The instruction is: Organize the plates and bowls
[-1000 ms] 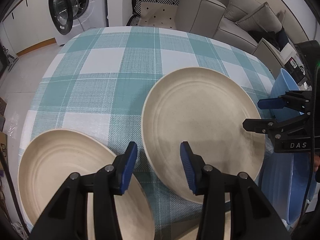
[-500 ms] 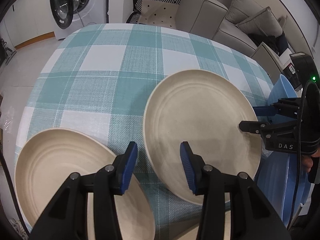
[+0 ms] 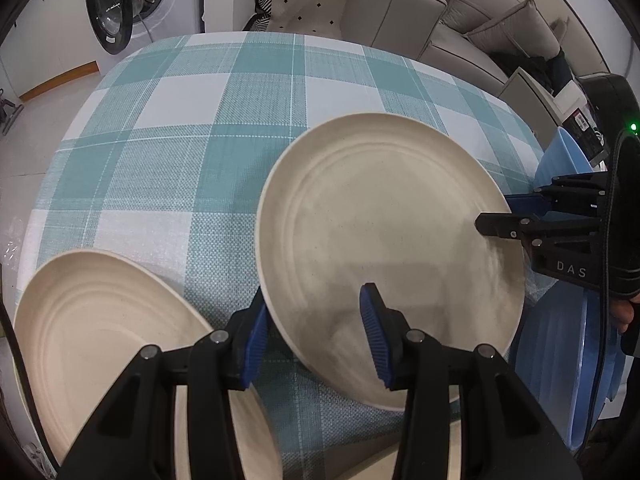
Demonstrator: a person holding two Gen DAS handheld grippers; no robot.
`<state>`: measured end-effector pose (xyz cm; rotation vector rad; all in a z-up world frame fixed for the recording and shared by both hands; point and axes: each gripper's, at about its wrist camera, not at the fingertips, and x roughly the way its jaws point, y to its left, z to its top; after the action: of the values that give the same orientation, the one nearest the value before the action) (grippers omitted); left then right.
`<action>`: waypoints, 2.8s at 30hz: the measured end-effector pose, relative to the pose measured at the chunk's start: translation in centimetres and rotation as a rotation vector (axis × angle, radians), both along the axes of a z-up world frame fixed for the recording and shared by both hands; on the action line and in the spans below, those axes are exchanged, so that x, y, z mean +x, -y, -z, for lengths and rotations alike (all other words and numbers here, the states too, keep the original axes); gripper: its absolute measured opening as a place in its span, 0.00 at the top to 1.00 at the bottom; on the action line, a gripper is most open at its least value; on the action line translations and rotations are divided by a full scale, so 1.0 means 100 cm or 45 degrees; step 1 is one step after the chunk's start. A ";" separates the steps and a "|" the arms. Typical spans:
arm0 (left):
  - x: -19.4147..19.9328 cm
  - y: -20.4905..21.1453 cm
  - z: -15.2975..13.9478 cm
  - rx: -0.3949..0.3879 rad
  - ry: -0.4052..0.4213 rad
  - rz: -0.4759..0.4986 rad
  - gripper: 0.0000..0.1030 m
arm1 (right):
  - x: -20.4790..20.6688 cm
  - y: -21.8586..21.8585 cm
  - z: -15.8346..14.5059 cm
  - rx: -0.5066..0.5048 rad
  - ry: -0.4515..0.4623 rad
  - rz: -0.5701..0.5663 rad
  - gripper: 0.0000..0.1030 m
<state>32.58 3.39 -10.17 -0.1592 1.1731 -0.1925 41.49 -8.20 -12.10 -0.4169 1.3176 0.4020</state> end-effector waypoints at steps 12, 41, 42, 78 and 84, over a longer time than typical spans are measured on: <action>-0.004 0.001 0.000 0.033 0.009 0.001 0.66 | -0.001 0.001 -0.001 -0.010 0.007 0.006 0.78; -0.014 -0.011 -0.022 0.010 0.088 -0.045 0.72 | -0.020 0.009 -0.035 0.017 0.125 0.038 0.85; -0.015 -0.012 -0.024 0.008 0.093 -0.047 0.72 | -0.021 0.009 -0.036 0.019 0.128 0.039 0.85; -0.087 -0.042 -0.071 0.014 0.245 -0.127 0.72 | -0.096 -0.028 -0.102 0.068 0.259 -0.028 0.85; -0.107 -0.044 -0.078 0.024 0.276 -0.131 0.72 | -0.116 -0.032 -0.112 0.070 0.287 -0.043 0.85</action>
<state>21.90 7.74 -2.36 -0.1770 0.9483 -0.1046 29.85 -5.04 -0.94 -0.4260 1.0792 0.4063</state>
